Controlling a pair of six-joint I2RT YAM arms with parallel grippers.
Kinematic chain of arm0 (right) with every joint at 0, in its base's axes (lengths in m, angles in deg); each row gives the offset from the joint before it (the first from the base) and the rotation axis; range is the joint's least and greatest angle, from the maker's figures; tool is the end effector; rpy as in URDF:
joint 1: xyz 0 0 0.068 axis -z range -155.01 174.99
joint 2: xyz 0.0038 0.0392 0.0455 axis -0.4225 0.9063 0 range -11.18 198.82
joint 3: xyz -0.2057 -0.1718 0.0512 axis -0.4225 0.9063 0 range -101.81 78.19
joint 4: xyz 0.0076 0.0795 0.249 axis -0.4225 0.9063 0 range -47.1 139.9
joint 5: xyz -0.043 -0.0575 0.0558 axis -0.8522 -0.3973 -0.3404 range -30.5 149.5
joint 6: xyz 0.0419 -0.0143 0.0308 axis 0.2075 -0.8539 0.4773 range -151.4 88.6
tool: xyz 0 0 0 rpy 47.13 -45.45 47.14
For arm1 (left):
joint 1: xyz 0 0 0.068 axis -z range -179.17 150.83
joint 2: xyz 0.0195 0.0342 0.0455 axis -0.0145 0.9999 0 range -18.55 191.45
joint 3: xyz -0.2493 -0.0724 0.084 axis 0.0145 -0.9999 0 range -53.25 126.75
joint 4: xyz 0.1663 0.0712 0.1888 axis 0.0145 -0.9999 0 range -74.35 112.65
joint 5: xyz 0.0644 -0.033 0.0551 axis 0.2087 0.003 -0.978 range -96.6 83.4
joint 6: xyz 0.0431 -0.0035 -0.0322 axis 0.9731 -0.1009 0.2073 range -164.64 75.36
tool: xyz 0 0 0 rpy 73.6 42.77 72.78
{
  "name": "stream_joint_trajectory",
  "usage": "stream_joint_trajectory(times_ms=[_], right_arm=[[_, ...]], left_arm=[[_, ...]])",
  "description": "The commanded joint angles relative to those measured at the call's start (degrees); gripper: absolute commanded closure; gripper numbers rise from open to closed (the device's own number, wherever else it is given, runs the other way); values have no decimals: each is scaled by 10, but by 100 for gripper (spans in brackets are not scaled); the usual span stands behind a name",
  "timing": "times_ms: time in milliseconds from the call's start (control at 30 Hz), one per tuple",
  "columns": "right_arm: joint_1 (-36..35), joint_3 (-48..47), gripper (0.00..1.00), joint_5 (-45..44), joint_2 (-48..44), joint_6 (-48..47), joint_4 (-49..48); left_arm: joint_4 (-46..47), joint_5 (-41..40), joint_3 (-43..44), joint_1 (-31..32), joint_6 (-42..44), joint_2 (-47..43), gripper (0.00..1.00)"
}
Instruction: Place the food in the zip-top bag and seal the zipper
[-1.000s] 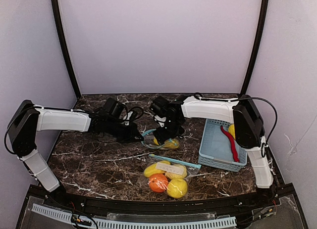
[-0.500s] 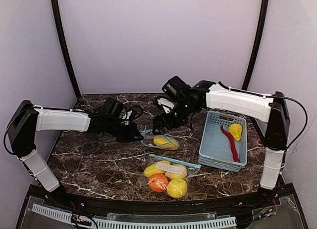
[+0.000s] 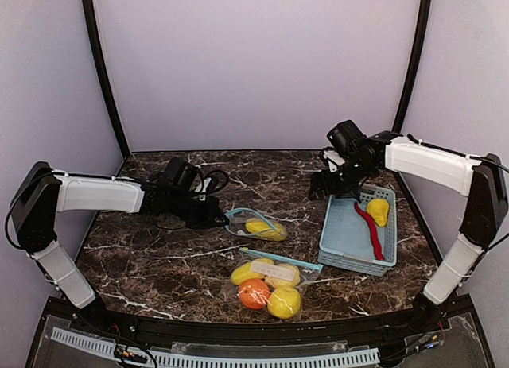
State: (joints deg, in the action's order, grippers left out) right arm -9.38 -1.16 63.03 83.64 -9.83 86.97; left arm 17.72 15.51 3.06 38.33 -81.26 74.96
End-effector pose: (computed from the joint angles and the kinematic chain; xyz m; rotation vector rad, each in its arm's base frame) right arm 0.2875 0.1994 0.2746 -0.3200 2.6512 0.4137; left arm 0.2671 -0.2219 0.2049 0.2352 2.4898 -1.0549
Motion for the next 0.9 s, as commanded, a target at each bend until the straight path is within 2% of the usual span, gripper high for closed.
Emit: stream_joint_trajectory(times_ms=[0,133,300,633,867], right_arm=[[78,53,16,-102,-39,25,21],[131,84,19,-177,-37,20,18],[163,83,22,-248,2,13,7],[182,96,20,-318,59,22,-25],[188,97,26,-331,85,27,-40]], left_arm=[[-1,-8,-11,-1,5,-31,99],[-1,-9,-13,-1,4,-33,99],[-2,-8,-14,-1,3,-33,99],[-4,-10,-20,-1,0,-43,99],[-14,-15,-20,-1,2,-52,99]])
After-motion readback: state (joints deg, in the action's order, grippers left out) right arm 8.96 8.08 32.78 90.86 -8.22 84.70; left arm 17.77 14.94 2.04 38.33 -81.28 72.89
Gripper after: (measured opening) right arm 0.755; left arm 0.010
